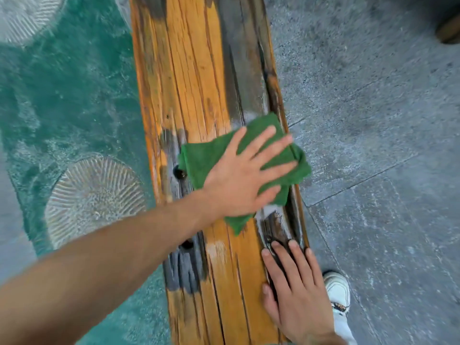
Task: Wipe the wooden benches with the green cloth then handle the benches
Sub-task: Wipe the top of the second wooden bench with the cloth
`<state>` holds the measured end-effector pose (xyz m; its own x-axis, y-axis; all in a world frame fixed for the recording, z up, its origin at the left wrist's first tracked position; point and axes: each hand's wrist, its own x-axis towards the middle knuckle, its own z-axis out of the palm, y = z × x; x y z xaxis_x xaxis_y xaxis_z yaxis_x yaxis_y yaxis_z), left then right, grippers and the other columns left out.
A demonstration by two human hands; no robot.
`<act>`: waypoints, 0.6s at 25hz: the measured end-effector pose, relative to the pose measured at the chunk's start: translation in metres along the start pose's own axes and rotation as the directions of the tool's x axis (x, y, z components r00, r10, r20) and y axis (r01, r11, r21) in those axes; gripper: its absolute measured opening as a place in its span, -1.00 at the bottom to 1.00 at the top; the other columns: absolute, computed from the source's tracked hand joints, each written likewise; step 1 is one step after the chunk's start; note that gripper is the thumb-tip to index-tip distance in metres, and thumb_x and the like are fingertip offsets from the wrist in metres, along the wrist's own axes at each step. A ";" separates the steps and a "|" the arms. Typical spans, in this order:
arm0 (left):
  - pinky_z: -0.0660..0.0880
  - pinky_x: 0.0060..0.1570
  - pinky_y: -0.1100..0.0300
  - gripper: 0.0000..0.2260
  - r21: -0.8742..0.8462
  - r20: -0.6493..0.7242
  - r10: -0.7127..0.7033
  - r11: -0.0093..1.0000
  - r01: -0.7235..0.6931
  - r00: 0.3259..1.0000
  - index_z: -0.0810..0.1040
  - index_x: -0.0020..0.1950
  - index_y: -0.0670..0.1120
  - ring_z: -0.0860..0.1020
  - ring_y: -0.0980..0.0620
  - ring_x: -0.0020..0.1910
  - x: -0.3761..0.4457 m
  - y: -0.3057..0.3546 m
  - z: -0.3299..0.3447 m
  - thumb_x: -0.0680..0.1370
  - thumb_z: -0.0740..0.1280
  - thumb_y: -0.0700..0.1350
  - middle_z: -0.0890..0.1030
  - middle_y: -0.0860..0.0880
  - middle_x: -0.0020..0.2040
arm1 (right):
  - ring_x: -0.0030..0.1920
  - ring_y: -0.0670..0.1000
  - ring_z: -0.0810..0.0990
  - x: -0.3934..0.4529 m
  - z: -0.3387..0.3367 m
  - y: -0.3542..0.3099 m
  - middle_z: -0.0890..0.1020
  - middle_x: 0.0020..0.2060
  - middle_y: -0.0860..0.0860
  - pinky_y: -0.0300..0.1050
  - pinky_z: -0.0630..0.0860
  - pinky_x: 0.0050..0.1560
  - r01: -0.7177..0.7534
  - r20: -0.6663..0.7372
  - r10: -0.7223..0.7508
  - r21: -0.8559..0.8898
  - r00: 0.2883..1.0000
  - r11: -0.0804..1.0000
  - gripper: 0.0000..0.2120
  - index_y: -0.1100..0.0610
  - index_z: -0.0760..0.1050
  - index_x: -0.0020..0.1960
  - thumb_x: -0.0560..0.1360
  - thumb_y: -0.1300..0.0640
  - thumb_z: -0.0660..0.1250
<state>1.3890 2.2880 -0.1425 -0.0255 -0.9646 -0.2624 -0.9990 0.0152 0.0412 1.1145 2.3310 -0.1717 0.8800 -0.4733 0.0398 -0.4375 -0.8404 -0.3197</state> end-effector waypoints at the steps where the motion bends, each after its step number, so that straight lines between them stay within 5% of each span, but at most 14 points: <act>1: -0.07 0.53 -0.39 -0.49 0.002 0.014 0.127 0.992 -0.128 0.992 0.14 0.62 0.23 -0.06 -0.17 0.65 -0.043 0.014 0.009 0.66 0.04 0.24 -0.01 -0.04 0.68 | 0.48 0.21 0.31 0.000 -0.001 -0.001 0.55 0.37 0.12 0.25 0.23 0.48 -0.003 0.002 0.003 -0.001 1.000 1.000 -0.51 0.09 0.36 0.48 0.60 -0.06 0.08; 3: -0.04 0.53 -0.39 -0.48 -0.008 0.024 0.135 0.991 -0.135 0.991 0.11 0.62 0.24 -0.01 -0.16 0.65 -0.097 -0.014 0.019 0.65 0.05 0.26 0.02 -0.01 0.68 | 0.48 0.21 0.31 0.001 -0.003 -0.001 0.54 0.37 0.13 0.23 0.19 0.51 -0.002 0.014 0.002 0.001 1.000 1.000 -0.51 0.09 0.36 0.48 0.61 -0.06 0.07; 5: -0.03 0.51 -0.41 -0.47 -0.042 -0.041 -0.163 0.986 0.161 0.986 0.14 0.62 0.20 0.00 -0.16 0.65 -0.080 -0.077 0.016 0.65 -0.06 0.31 0.02 -0.02 0.68 | 0.47 0.22 0.33 0.002 -0.004 -0.001 0.52 0.39 0.13 0.24 0.17 0.51 0.007 0.029 -0.007 -0.001 1.000 1.000 -0.50 0.10 0.34 0.49 0.62 -0.06 0.05; 7: -0.09 0.52 -0.39 -0.44 -0.171 -0.063 -0.557 0.823 0.541 0.828 0.13 0.64 0.15 -0.07 -0.14 0.65 -0.017 -0.124 -0.005 0.66 -0.09 0.29 -0.05 -0.02 0.69 | 0.48 0.23 0.32 0.000 -0.004 -0.001 0.47 0.42 0.12 0.25 0.18 0.50 0.018 0.039 -0.017 -0.009 0.999 1.000 -0.50 0.10 0.33 0.50 0.62 -0.06 0.05; 9: -0.13 0.53 -0.37 -0.46 -0.212 -0.047 -0.694 0.710 0.672 0.719 0.04 0.65 0.18 -0.15 -0.14 0.65 0.049 -0.125 -0.024 0.67 -0.09 0.24 -0.14 -0.02 0.69 | 0.48 0.22 0.33 0.000 -0.002 -0.001 0.45 0.43 0.11 0.26 0.21 0.48 0.015 0.037 -0.015 -0.005 0.999 1.000 -0.49 0.10 0.34 0.50 0.61 -0.06 0.08; 11: -0.15 0.53 -0.37 -0.46 -0.155 -0.037 -0.524 0.844 0.513 0.851 0.02 0.65 0.22 -0.18 -0.15 0.65 0.075 -0.083 -0.025 0.66 -0.10 0.24 -0.17 -0.03 0.68 | 0.47 0.21 0.33 -0.002 -0.001 0.000 0.43 0.43 0.10 0.26 0.23 0.47 0.012 0.044 -0.012 0.002 0.999 1.000 -0.50 0.09 0.34 0.49 0.61 -0.06 0.07; 13: -0.16 0.53 -0.37 -0.48 -0.031 -0.021 -0.167 0.986 0.167 0.986 0.07 0.64 0.24 -0.15 -0.16 0.65 0.040 -0.027 -0.012 0.66 -0.09 0.26 -0.15 -0.03 0.68 | 0.43 0.20 0.37 0.001 -0.007 -0.002 0.43 0.41 0.10 0.23 0.28 0.43 -0.027 0.041 0.025 0.040 0.999 0.999 -0.53 0.08 0.36 0.46 0.61 -0.06 0.09; 15: -0.12 0.54 -0.37 -0.48 0.015 -0.007 -0.016 1.000 0.016 1.000 0.09 0.64 0.22 -0.10 -0.17 0.65 -0.039 0.014 0.008 0.66 -0.02 0.25 -0.11 -0.04 0.68 | 0.26 0.23 0.46 0.023 -0.020 -0.003 0.43 0.35 0.11 0.21 0.39 0.25 -0.130 0.011 0.130 0.123 0.991 0.984 -0.57 0.09 0.38 0.38 0.58 -0.06 0.15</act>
<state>1.3761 2.3280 -0.1393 -0.0095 -0.9666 -0.2561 -0.9997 0.0038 0.0229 1.1323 2.3171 -0.1514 0.8177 -0.5755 -0.0122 -0.5224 -0.7330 -0.4357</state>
